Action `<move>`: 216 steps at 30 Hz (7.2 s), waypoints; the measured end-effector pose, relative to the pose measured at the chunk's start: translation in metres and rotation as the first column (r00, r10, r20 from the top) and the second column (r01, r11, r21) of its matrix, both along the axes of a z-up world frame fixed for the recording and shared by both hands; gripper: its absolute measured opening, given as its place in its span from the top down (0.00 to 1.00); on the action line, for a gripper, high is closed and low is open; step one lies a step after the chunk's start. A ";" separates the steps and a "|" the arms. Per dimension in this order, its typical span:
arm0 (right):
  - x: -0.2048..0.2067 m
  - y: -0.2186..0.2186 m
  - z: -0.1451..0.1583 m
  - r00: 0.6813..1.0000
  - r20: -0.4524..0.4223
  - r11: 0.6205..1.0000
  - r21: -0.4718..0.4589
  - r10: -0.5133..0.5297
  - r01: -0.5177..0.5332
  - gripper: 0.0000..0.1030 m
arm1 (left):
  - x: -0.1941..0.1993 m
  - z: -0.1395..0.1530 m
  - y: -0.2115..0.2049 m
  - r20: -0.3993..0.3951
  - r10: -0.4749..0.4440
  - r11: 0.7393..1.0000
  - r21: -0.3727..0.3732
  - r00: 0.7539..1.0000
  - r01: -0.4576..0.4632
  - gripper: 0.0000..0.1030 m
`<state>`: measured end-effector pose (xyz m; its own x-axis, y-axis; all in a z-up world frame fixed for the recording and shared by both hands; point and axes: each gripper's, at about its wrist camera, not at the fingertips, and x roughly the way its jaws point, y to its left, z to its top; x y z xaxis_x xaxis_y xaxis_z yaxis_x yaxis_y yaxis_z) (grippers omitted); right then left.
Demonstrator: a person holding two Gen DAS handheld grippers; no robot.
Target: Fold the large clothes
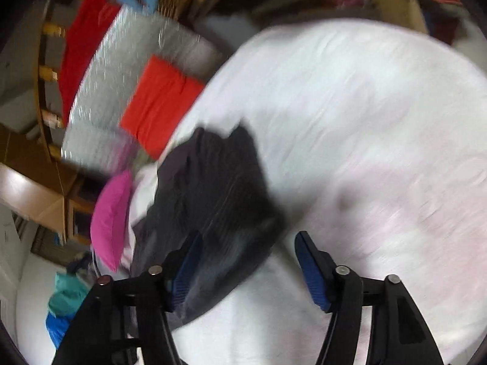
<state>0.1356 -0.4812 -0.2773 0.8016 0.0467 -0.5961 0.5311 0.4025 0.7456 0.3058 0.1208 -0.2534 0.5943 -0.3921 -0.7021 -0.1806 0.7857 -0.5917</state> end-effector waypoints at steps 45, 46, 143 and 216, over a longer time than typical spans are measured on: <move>-0.084 0.216 0.190 0.959 -0.062 0.642 -0.730 0.278 -0.233 0.17 | -0.223 0.193 -0.106 0.498 -0.271 0.786 0.608 0.824 -0.109 0.05; -0.089 0.219 0.194 0.961 -0.061 0.640 -0.735 0.270 -0.226 0.17 | -0.230 0.197 -0.106 0.503 -0.275 0.783 0.611 0.819 -0.112 0.05; -0.136 0.274 0.219 0.952 -0.122 0.586 -0.763 0.282 -0.272 0.17 | -0.297 0.231 -0.115 0.520 -0.328 0.749 0.652 0.789 -0.119 0.04; -0.139 0.279 0.228 0.955 -0.095 0.582 -0.775 0.282 -0.249 0.17 | -0.303 0.236 -0.090 0.539 -0.320 0.763 0.634 0.779 -0.125 0.04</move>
